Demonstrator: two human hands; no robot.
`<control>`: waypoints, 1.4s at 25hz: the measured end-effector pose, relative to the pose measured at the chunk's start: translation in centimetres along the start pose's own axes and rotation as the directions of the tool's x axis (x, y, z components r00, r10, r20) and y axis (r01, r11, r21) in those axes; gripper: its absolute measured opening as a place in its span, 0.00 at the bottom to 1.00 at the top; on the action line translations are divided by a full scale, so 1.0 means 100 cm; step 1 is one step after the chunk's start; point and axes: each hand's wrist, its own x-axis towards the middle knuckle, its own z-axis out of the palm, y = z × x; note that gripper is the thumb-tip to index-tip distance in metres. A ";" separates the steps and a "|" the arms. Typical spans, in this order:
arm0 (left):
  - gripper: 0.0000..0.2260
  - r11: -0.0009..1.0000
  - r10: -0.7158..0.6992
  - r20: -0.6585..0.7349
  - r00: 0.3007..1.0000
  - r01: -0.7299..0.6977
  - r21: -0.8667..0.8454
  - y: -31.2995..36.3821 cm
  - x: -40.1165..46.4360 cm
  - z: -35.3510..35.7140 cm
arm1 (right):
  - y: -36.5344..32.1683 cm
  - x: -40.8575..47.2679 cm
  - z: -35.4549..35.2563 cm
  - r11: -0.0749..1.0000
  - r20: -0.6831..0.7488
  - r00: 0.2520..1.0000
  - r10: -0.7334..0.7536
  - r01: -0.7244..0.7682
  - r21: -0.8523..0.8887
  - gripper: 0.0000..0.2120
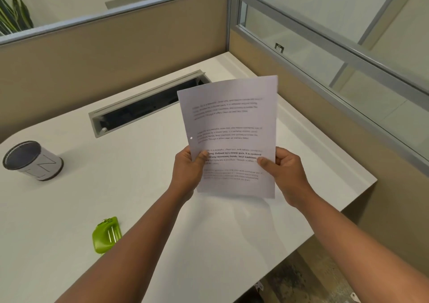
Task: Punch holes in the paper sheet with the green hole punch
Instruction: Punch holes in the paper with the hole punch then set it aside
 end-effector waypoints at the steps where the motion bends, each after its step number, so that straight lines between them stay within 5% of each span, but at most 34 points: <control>1: 0.07 0.998 -0.044 -0.013 0.999 0.043 -0.041 0.000 0.000 -0.003 | 0.000 -0.002 -0.002 0.998 0.038 0.999 0.032 -0.034 0.052 0.10; 5: 0.10 0.925 -0.242 -0.026 0.970 0.223 -0.308 -0.004 -0.002 -0.006 | 0.015 -0.013 0.005 0.914 0.077 0.975 0.207 -0.221 0.341 0.18; 9: 0.11 0.841 -0.319 0.000 0.948 0.283 -0.460 -0.010 -0.004 0.002 | 0.028 -0.021 0.035 0.796 0.070 0.973 0.222 -0.222 0.563 0.23; 16: 0.12 0.750 -0.414 0.000 0.910 0.341 -0.567 -0.019 -0.014 0.019 | 0.029 -0.023 0.061 0.936 -0.187 0.962 0.199 -0.130 0.328 0.14; 19: 0.17 0.788 -0.410 -0.050 0.911 0.326 -0.522 -0.017 -0.011 0.011 | 0.022 -0.015 0.047 0.982 -0.214 0.966 0.145 -0.114 0.153 0.11; 21: 0.31 0.860 -0.345 -0.158 0.925 0.244 -0.448 -0.010 -0.003 -0.011 | 0.012 -0.009 0.031 0.995 -0.178 0.979 0.102 -0.100 0.017 0.10; 23: 0.44 0.971 -0.210 -0.265 0.941 0.170 -0.169 0.003 0.006 -0.040 | 0.001 -0.004 0.013 0.992 -0.089 0.994 0.054 -0.064 -0.105 0.10; 25: 0.49 0.986 -0.085 -0.203 0.975 0.112 0.125 0.020 0.012 -0.065 | -0.010 -0.002 0.001 0.985 0.022 1.000 0.008 -0.005 -0.174 0.13; 27: 0.43 0.980 -0.039 -0.008 0.999 0.040 0.197 0.033 0.019 -0.084 | -0.018 -0.003 -0.003 0.978 0.113 0.994 -0.014 0.037 -0.206 0.18; 30: 0.19 0.991 -0.037 0.182 0.983 0.013 0.131 0.039 0.024 -0.100 | -0.017 -0.003 0.000 0.971 0.138 0.989 -0.045 0.075 -0.225 0.20; 35: 0.11 0.998 0.022 0.086 0.996 -0.027 0.059 0.022 0.011 -0.084 | 0.000 -0.009 0.007 0.977 -0.020 0.998 -0.061 0.056 -0.208 0.11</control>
